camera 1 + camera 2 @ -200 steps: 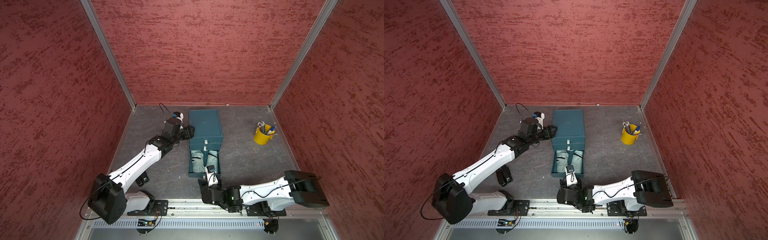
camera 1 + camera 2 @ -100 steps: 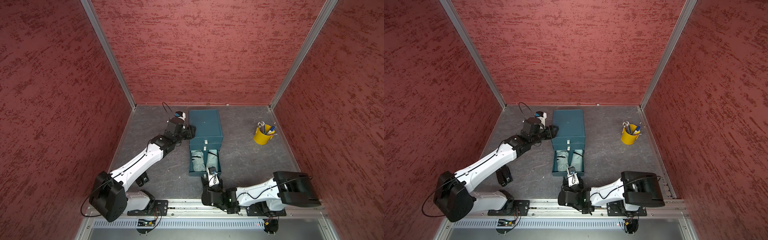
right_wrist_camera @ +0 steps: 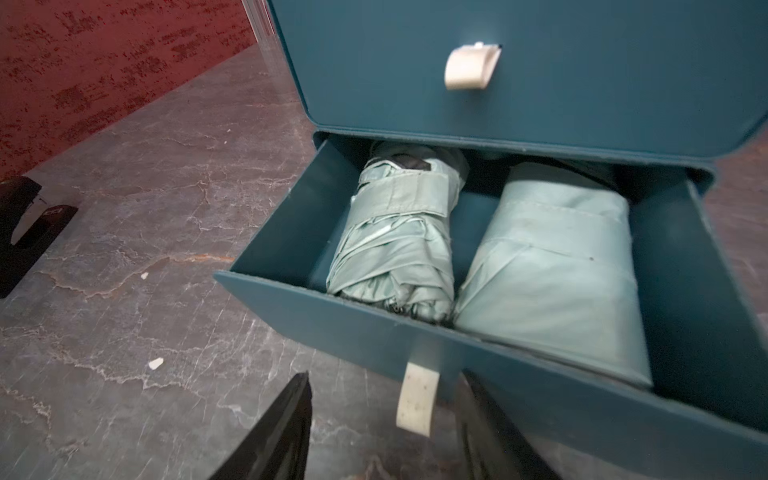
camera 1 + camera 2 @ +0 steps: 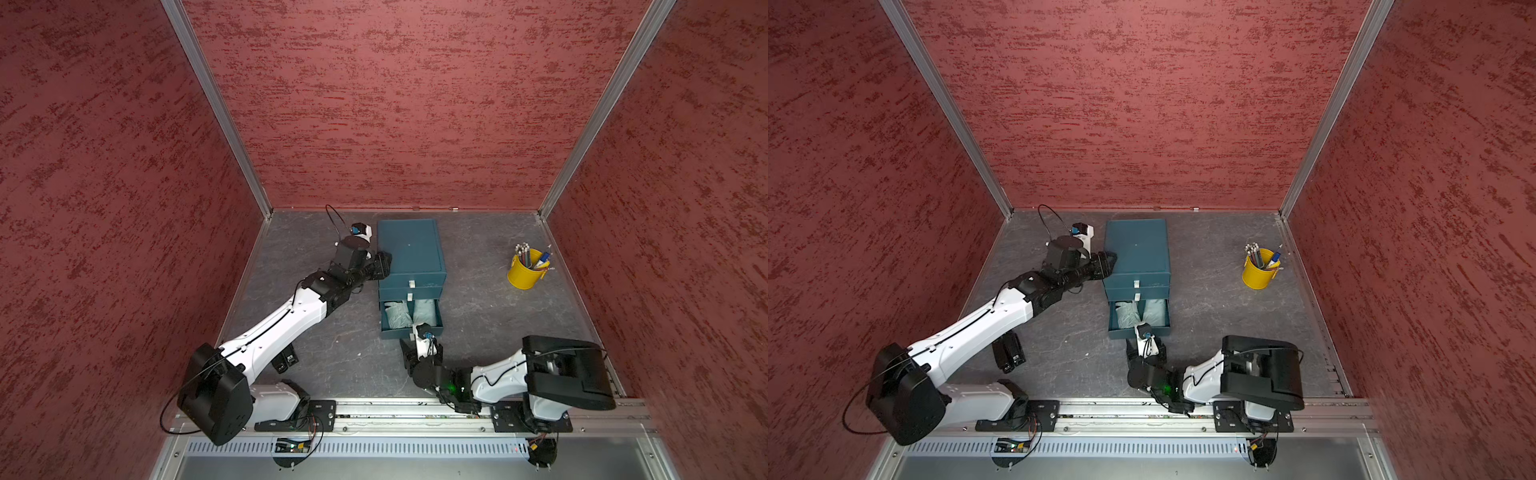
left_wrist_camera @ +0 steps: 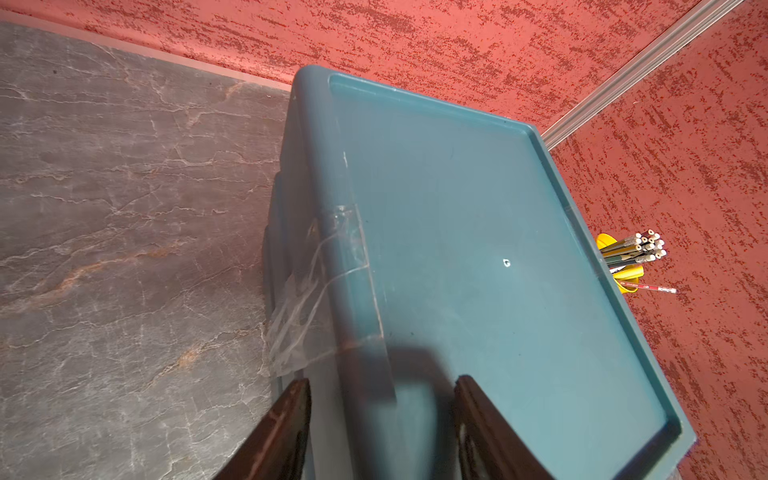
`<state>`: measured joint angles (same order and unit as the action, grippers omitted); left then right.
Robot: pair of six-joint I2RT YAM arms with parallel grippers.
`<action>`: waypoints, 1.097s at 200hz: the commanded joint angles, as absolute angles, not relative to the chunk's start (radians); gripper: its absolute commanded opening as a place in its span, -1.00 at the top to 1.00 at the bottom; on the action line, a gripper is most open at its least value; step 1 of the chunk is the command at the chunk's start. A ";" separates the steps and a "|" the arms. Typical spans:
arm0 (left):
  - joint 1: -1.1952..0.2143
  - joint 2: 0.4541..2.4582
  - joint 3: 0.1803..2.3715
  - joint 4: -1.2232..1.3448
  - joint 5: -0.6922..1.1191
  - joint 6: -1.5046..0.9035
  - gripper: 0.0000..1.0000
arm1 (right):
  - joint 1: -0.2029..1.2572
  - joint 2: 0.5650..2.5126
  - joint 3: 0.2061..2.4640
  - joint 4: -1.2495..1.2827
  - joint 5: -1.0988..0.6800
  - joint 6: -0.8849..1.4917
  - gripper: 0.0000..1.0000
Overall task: Place the umbrella in the drawer by color
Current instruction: Close the drawer in the storage box.
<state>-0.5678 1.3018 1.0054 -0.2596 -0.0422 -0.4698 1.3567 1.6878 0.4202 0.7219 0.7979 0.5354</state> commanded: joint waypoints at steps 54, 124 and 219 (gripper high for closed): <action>-0.587 1.284 0.940 -0.420 -0.073 -0.410 -0.13 | 1.229 1.939 0.434 1.301 0.666 0.242 -0.16; -0.589 1.272 0.922 -0.431 -0.063 -0.408 -0.11 | 1.118 1.982 0.516 1.279 0.597 0.213 -0.19; -0.588 1.218 0.898 -0.431 -0.069 -0.406 -0.12 | 1.104 1.868 0.493 1.111 0.589 0.332 -0.44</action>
<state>-0.5838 1.2129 0.9421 -0.2771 -0.0582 -0.4355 1.1061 1.9553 0.5400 1.1572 0.5861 0.2714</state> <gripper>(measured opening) 0.555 0.694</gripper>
